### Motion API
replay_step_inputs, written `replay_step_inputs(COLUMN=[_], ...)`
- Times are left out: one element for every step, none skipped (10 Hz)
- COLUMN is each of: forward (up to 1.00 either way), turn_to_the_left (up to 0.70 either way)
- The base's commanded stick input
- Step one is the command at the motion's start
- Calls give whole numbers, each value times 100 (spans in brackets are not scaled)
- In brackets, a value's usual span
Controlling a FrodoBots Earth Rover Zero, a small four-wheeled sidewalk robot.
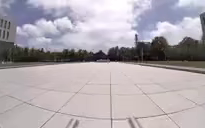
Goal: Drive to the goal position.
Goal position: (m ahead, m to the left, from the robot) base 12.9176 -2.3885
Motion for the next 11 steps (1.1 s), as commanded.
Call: replay_step_inputs(forward=[50, 50, 50, 50, 50, 50, 50, 50, 50, 50, 50], turn_to_the_left=[0, 0, 0, 0, 0, 0, 0, 0, 0, 0, 0])
